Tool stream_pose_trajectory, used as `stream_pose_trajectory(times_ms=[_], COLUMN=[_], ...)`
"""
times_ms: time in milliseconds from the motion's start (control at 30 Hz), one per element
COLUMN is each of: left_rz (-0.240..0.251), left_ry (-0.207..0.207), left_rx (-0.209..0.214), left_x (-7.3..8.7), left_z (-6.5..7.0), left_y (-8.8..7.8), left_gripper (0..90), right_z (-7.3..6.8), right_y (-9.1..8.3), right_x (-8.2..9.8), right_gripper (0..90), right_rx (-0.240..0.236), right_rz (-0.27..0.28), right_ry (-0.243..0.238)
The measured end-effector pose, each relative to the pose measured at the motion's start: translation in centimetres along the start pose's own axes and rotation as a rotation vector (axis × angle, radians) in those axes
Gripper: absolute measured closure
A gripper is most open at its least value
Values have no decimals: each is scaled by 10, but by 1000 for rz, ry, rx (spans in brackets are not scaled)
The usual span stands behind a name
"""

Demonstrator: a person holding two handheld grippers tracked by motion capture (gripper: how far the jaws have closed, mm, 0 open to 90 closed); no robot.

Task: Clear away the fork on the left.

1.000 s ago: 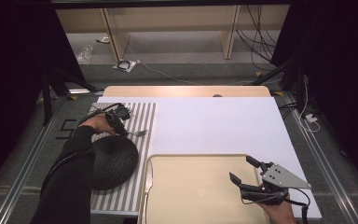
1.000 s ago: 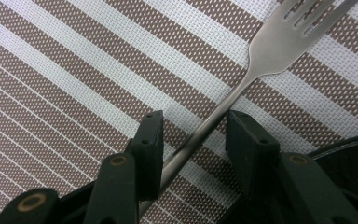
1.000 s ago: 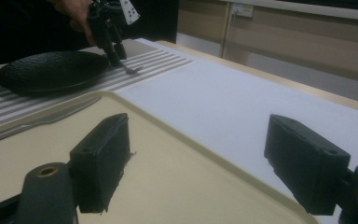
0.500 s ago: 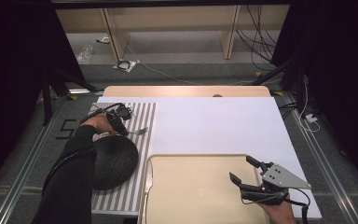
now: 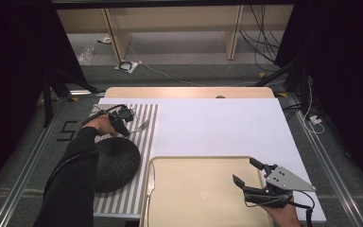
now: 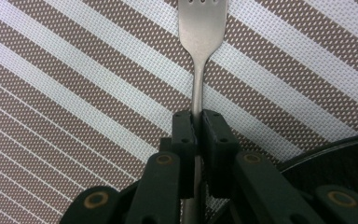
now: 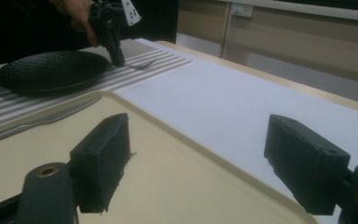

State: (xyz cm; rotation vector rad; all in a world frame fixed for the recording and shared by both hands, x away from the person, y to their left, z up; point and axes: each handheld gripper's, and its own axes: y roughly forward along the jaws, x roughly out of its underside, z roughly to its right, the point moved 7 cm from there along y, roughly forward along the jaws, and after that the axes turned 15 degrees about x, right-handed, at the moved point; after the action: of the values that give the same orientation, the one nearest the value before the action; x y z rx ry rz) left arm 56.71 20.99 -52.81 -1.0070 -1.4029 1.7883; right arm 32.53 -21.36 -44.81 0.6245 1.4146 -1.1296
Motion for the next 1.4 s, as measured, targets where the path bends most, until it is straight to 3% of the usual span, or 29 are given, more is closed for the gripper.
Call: stream_pose_trajectory(times_ms=[167,267,300,400,467,667,733,767,967,1000,1067,1133,1167,1200,1300,1400], left_rz=[12,4,13,32,38,45,49,72,85,112,121,152,174,174,168,146], left_ry=[-3,-2,7,12,25,37,-1,-13,-42,-63,-65,-94,-89,-89,-64,-11], left_rx=[-2,-35,-72,-99,-147,-192,-190,-168,-168,-158,-157,-127,-88,-88,-89,-94], left_x=[0,0,-3,-6,-9,-9,-9,-10,-11,-14,-15,-19,-23,-23,-29,-36], left_z=[0,-3,-6,-7,-10,-10,-9,-5,8,15,19,29,43,43,63,84], left_y=[0,-2,-8,-13,-21,-33,-39,-45,-57,-62,-65,-68,-71,-71,-73,-72], left_gripper=[842,843,843,843,843,843,843,843,843,843,842,842,843,843,843,843], right_z=[0,0,0,0,0,0,0,0,0,0,0,0,-1,-1,-1,-1], right_y=[0,0,0,0,0,-1,-1,-1,-1,-1,-1,-1,-1,-1,-1,-1], right_x=[0,0,0,0,0,0,0,0,0,0,0,0,0,0,0,0], right_gripper=[232,232,232,232,232,232,232,232,232,232,232,232,232,232,232,232], right_rx=[-1,-1,1,0,0,1,1,1,4,5,6,6,5,5,6,6], right_rz=[-3,1,-4,-4,0,-2,-3,0,-4,-3,-3,-1,-2,-2,-1,-3], right_ry=[-2,-1,1,0,1,-2,0,0,-6,-3,-2,-2,-4,-4,-3,-5])
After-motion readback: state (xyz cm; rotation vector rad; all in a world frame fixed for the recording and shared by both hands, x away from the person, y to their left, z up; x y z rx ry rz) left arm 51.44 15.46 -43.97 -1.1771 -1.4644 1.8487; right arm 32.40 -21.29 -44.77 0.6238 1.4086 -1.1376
